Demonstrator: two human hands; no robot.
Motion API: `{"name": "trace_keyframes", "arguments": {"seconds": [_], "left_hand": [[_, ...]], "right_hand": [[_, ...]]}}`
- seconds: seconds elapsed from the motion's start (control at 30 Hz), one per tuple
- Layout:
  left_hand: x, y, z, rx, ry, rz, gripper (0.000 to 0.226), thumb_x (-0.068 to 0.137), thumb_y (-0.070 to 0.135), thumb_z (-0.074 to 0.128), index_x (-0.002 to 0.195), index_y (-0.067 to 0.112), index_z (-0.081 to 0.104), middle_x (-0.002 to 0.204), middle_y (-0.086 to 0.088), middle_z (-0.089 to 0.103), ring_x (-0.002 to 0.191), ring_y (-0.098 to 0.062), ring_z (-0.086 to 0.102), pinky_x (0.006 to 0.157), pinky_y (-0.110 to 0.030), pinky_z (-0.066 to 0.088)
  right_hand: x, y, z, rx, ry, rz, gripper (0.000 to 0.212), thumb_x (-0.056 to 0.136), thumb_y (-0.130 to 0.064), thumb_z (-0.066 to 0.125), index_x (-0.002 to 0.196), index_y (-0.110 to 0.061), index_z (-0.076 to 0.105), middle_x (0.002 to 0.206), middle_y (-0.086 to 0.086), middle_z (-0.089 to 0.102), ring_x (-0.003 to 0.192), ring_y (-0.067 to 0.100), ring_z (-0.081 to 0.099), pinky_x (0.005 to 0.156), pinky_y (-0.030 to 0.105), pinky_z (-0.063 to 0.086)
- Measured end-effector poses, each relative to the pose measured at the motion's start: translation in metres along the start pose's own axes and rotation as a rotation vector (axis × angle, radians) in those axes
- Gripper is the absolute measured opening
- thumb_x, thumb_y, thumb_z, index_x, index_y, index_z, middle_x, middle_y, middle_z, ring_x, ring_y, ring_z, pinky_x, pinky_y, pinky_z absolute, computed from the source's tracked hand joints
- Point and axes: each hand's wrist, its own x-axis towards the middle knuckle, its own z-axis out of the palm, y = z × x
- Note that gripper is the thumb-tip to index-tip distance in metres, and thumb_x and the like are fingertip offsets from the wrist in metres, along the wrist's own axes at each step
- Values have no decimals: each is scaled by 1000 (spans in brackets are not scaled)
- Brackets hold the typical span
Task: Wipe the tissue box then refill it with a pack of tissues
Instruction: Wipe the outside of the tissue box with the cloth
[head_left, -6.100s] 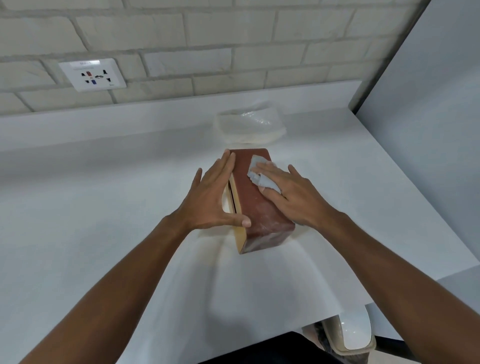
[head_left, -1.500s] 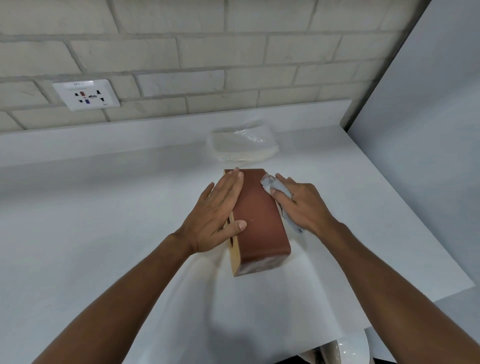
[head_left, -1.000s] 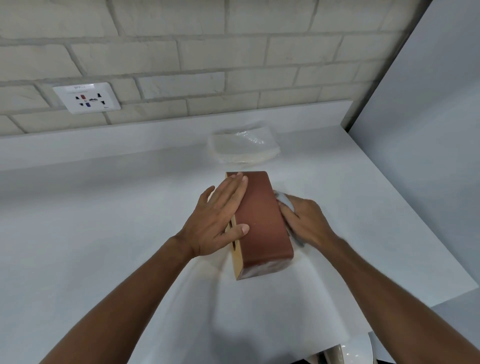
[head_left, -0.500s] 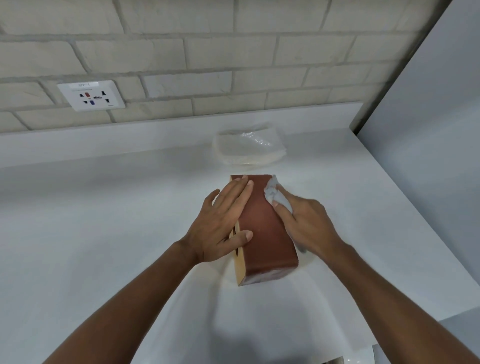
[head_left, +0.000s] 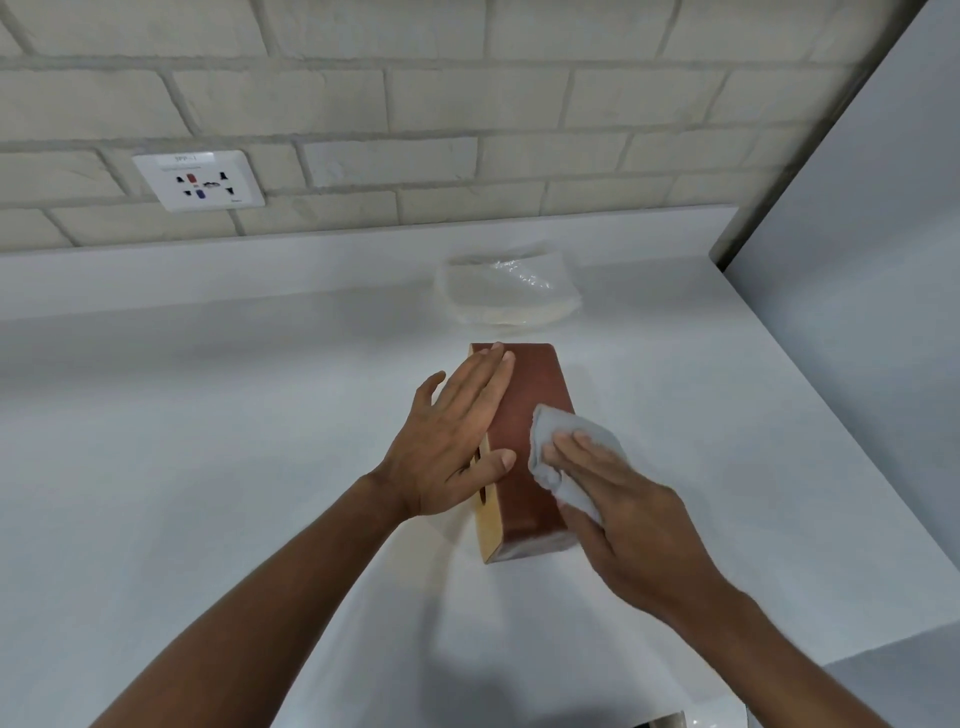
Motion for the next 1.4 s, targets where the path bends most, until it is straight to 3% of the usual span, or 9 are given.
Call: {"name": "trace_keyframes", "arguments": {"seconds": [0.2,0.27,0.37,0.47,0.8,0.97,1.17,1.3,1.4], "left_hand": [[1,-1,0,8,10,27,84,101,61,23,166,10,9,175,-7,6,162,-17,6,119,-61,26],[2,-1,-2,5,1,28,85,102,68,16,167,13,7,175,-5,3,162,-15,2,122,-60,21],[-2,1,-4,-9,17,29,92,98,78,12,166,17,-1,175,-8,-4,162,-18,-2,125,-64,8],[-18,0,-11,58,46,85,124,81,97,20,165,9,-2,173,-18,-1,162,-30,1,125,-66,4],[-44,0,-2,391,-199,271,153,55,104,53,163,4,10,168,-28,9,159,-40,11,127,-62,10],[-25,11,-14,466,-262,187,162,50,106,49,158,-9,10,168,-29,4,159,-41,4,127,-62,14],[13,35,-40,237,-195,-15,172,41,112,39,155,5,-32,171,-11,-21,161,-23,-13,128,-55,-7],[35,42,-57,-50,-173,-193,154,43,114,11,154,19,-38,163,-14,26,151,-28,25,126,-53,17],[40,39,-58,-127,-146,-275,150,45,111,-4,160,17,-26,110,3,48,101,-23,44,93,-35,35]], "right_hand": [[-28,-3,0,99,-47,-166,43,93,-29,54,134,-15,60,141,-8,55,135,5,45,115,34,33],[-24,12,-2,147,21,83,35,95,-37,49,126,-29,63,128,-13,64,123,3,57,108,30,41],[-10,23,-9,510,143,752,31,93,-49,51,69,-32,60,63,-14,61,69,15,59,66,28,44],[-7,29,-16,884,226,1003,36,96,-44,54,83,-13,67,71,7,71,75,22,66,74,33,49],[-13,4,2,928,-86,925,45,100,-42,44,84,-12,74,72,5,75,76,10,72,69,17,46],[4,5,-9,1028,26,919,43,101,-35,47,76,-17,78,77,6,76,75,16,73,79,29,52],[27,19,-26,1245,274,998,24,94,-32,61,97,-11,73,88,3,77,82,18,73,76,32,53],[43,24,-44,1347,384,943,23,95,-28,59,88,-12,74,86,6,77,75,17,74,67,29,58],[53,23,-50,1195,279,776,63,102,-37,45,54,1,61,54,18,63,50,31,61,54,31,50]]}}
